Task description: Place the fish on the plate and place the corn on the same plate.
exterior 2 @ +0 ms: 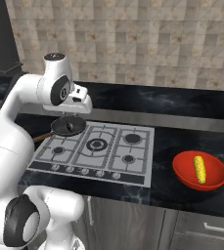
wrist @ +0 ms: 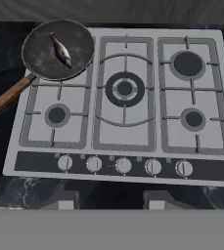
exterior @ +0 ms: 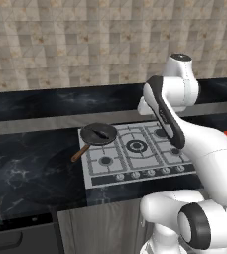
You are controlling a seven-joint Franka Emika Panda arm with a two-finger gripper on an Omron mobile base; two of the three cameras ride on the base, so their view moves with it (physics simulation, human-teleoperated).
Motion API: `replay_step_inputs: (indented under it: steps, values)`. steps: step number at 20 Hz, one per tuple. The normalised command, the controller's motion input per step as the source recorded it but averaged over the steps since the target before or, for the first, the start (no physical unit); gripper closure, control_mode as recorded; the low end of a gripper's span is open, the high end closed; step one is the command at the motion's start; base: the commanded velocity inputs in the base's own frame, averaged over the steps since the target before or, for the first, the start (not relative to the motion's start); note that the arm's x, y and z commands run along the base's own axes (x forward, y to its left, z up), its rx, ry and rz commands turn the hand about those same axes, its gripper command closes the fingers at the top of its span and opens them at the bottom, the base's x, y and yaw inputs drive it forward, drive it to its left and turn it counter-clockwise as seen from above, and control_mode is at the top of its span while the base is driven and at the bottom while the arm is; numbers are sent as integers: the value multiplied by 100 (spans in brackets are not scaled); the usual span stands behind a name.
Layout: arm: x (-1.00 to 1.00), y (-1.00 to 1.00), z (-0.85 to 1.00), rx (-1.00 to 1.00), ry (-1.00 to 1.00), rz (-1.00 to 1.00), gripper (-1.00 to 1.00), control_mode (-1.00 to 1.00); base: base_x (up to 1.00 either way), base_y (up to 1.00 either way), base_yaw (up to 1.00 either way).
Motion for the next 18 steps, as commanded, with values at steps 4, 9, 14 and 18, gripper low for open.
replay_step_inputs:
  steps: [4, 9, 14, 18]
  values:
    - [-4, 3, -13, 0, -1, 0, -100, -100, 0, 0, 0]
    - [0, 39, -23, 1, 0, 0, -100, -100, 0, 0, 0]
    - [5, 36, -18, 5, -2, 0, -100, -100, 0, 0, 0]
    - [33, 23, -15, 10, 0, 4, -100, -100, 0, 0, 0]
